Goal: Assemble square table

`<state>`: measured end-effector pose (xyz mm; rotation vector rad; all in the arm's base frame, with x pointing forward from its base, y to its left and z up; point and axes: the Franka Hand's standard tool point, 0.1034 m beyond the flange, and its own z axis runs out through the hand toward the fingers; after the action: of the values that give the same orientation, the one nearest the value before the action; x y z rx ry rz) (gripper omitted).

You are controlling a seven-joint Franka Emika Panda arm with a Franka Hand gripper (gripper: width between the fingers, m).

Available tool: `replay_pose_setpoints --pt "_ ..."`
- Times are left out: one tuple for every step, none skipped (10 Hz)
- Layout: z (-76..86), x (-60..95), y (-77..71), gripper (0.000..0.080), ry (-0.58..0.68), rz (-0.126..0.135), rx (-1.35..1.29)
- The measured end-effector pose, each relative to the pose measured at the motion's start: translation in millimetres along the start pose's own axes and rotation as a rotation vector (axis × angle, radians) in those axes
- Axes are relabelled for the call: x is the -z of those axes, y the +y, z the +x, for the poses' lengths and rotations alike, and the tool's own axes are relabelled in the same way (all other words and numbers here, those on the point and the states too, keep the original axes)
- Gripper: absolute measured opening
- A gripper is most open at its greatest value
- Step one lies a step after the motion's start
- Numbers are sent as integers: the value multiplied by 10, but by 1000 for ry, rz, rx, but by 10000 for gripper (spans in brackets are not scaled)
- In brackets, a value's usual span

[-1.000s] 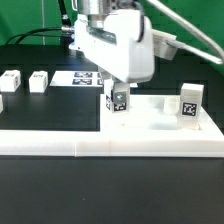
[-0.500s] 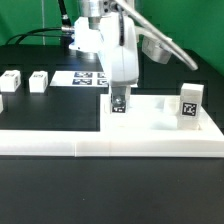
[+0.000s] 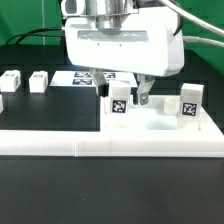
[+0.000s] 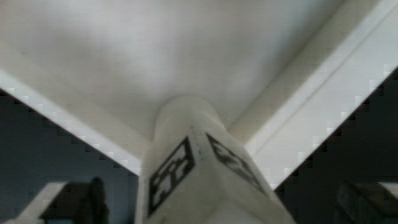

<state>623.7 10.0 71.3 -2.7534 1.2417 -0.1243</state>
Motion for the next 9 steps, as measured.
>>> replay_pose_setpoints --pt "0 -3 2 649 0 0 84" --pt "3 -8 7 649 1 -3 147" --pt "27 -27 20 649 8 -27 424" --pt "18 -25 19 649 -7 -43 607" --pt "3 -40 71 649 -36 -51 710" --pt "13 -57 122 649 -42 -53 788" --pt "13 -58 121 649 -42 -53 773" --pt "13 -60 123 542 -42 -53 773" --pt "12 -60 123 404 -42 -53 771"
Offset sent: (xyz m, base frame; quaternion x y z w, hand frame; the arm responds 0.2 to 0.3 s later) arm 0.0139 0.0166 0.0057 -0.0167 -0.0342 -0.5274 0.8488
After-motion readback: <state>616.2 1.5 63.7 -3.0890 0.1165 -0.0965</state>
